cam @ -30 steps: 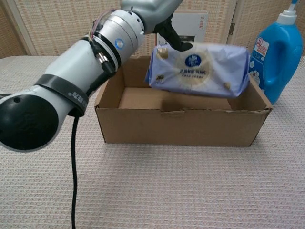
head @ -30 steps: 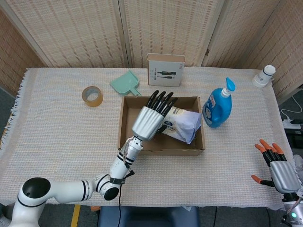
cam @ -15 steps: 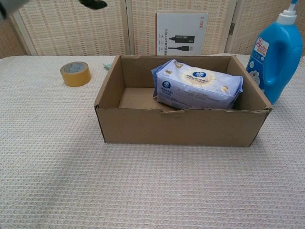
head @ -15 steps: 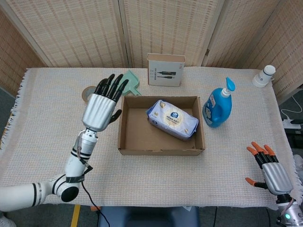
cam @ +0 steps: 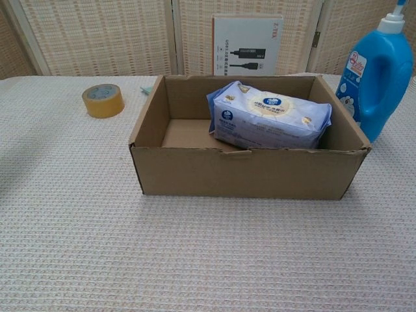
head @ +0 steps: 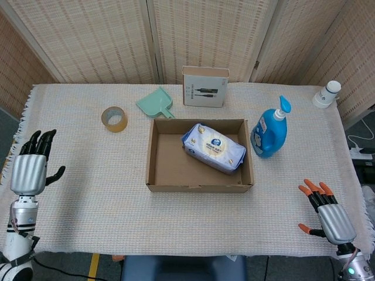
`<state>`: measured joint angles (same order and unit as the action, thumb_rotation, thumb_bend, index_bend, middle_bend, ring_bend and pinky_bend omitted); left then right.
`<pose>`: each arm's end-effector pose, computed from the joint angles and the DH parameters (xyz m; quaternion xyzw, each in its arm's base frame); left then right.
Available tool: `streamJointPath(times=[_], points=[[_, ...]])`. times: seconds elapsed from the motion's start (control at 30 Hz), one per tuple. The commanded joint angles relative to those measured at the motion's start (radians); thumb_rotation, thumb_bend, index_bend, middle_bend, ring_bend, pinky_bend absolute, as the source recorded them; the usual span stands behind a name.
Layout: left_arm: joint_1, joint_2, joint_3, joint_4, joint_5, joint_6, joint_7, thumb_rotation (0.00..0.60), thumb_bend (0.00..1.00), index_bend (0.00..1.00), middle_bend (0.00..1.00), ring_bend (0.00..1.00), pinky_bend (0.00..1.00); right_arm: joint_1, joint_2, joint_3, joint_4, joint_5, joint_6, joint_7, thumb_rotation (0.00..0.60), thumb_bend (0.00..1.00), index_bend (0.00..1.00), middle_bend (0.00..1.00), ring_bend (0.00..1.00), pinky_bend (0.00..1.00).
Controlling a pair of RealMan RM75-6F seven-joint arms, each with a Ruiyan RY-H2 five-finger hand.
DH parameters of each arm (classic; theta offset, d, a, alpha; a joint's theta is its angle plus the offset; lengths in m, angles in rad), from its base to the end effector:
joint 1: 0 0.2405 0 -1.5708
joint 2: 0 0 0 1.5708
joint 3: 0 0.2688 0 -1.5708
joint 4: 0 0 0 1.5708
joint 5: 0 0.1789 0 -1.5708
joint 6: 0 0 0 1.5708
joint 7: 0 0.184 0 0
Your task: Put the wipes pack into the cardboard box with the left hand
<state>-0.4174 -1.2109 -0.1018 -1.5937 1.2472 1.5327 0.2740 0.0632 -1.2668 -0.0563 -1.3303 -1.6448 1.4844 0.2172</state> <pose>-0.2526 0.3225 0.1965 -0.5873 -0.2744 -0.4099 0.6416 -0.3372 -0.1934 0.1378 0.6349 -0.4237 0.3927 0.5130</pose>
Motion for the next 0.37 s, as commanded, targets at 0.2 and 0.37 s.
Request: streamJointPath(times=[0.2, 0.37], points=[[0.129, -0.002, 0.130, 0.172, 0.193, 0.075, -0.132, 0.600, 0.21, 0.04, 0.12, 0.06, 0.20, -0.012, 0.014, -0.006, -0.017, -0.007, 0.020, -0.017, 0.600, 0.00, 0.13, 0.00, 0.00, 0.00], [0.162, 0.015, 0.154, 0.198, 0.224, 0.061, -0.184, 0.600, 0.21, 0.04, 0.11, 0.05, 0.20, -0.011, 0.008, -0.006, -0.017, -0.002, 0.008, -0.032, 0.600, 0.00, 0.13, 0.00, 0.00, 0.00]])
